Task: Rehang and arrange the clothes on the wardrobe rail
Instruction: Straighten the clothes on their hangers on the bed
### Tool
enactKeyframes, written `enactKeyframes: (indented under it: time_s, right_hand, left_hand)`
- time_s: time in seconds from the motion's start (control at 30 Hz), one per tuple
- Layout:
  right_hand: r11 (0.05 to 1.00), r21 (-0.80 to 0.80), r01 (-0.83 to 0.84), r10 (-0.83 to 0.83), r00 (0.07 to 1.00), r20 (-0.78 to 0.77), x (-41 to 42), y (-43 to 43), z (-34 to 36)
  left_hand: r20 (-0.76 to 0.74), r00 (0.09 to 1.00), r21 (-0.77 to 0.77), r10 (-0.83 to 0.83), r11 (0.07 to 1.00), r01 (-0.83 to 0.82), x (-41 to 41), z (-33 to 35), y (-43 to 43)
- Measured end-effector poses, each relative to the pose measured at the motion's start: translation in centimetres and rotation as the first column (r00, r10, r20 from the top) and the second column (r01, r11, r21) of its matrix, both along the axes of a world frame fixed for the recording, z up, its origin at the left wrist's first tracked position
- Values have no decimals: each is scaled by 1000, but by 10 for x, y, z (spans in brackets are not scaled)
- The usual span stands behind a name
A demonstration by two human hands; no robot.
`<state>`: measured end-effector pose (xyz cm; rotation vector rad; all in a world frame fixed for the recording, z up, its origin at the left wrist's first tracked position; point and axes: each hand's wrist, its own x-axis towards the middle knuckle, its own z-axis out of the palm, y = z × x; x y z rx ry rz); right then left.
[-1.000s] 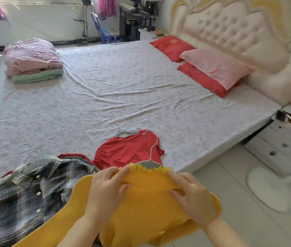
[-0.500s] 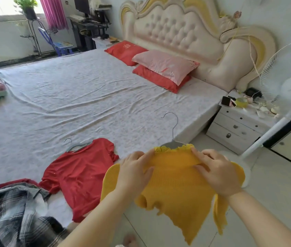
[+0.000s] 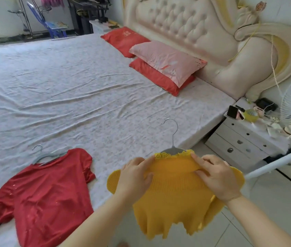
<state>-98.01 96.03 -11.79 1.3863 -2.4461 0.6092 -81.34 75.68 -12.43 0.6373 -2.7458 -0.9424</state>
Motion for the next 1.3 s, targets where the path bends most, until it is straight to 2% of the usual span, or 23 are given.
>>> enactKeyframes:
  time_s: [0.17,0.37,0.5,0.7,0.8,0.87,0.93,1.0,1.13,1.3]
  right_hand:
    - [995,23,-96,93,991,96,-55,-66,-16]
    - [965,52,-259,240,941,238,-124,-176,-49]
    - [910,70,-409,378,886,269,-174,-262,-71]
    - [846,92,-525,463,810,360,-222,-370,-123]
    - [832,134,-538,448,795,410,-232,-414,-158]
    - [829,287,-480,349,845,404,-232,-440,-181]
    - [761,502,-411,234,895,379,-229,-457,-198]
    - [663,622,-416,203,900,386,-220,-462,-212]
    - [575,638,-512,160,835,526,-196,-441,-224]
    - [512,618,-597,170,775,608,-168,-405,-208]
  left_hand:
    - [32,992,35,118,992,-119,-39,-8,-49]
    - [37,949,-1,313,950,-313,-78,-25,-121]
    - [82,876,20,475,878,-478,-111,-43,-173]
    - [190,761,52,620,768,-638,-151,-86,-247]
    - [241,711,44,661,724,-688,-162,-114,-277]
    - [275,676,14,684,700,-714,-165,-133,-292]
    - [302,655,-1,693,687,-727,-164,-150,-299]
    - [334,634,5,697,672,-741,-160,-164,-298]
    - [394,590,29,704,632,-774,-148,-180,-282]
    - [444,549,1,708,613,-790,-135,-172,-258]
